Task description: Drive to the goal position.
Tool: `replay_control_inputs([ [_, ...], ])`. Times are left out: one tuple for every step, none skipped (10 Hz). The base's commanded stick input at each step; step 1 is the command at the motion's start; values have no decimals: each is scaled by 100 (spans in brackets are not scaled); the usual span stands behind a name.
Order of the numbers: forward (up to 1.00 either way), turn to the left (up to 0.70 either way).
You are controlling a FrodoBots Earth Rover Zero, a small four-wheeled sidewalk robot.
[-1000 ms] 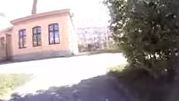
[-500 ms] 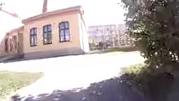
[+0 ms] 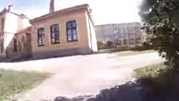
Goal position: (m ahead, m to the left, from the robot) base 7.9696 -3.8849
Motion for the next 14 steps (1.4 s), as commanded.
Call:
replay_control_inputs([
  [70,0],
  [70,0],
  [70,0],
  [70,0],
  [70,0],
  [70,0],
  [70,0],
  [70,0],
  [70,0],
  [70,0],
  [70,0],
  [70,0],
  [70,0],
  [70,0],
])
